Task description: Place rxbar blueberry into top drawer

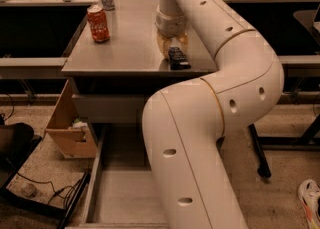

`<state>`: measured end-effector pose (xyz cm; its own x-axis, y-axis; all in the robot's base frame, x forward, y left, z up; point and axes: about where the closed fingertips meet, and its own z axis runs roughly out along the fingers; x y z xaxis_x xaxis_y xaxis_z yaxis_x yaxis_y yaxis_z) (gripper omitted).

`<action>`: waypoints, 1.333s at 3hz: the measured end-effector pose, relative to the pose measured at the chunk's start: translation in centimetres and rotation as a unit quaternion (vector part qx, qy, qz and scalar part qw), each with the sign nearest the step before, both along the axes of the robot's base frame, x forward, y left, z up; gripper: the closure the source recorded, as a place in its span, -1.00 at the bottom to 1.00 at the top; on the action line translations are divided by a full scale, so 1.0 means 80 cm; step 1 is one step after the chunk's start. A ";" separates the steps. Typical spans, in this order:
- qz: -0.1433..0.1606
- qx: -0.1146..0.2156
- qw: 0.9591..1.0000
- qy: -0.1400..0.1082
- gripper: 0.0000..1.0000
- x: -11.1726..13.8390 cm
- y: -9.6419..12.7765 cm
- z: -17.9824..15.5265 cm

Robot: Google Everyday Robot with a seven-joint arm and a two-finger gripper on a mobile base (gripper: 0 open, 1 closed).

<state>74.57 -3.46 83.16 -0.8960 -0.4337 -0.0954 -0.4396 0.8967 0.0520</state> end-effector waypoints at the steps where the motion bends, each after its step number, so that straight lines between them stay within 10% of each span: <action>1: -0.005 0.013 0.999 -0.028 1.00 -0.002 -0.020 0.028; 3: 0.002 0.073 0.988 -0.134 1.00 -0.095 -0.097 0.137; 4: 0.002 0.073 0.988 -0.134 1.00 -0.094 -0.097 0.137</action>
Offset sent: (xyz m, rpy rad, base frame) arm -0.1252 -0.1030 0.1296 0.1662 -0.3263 -0.0175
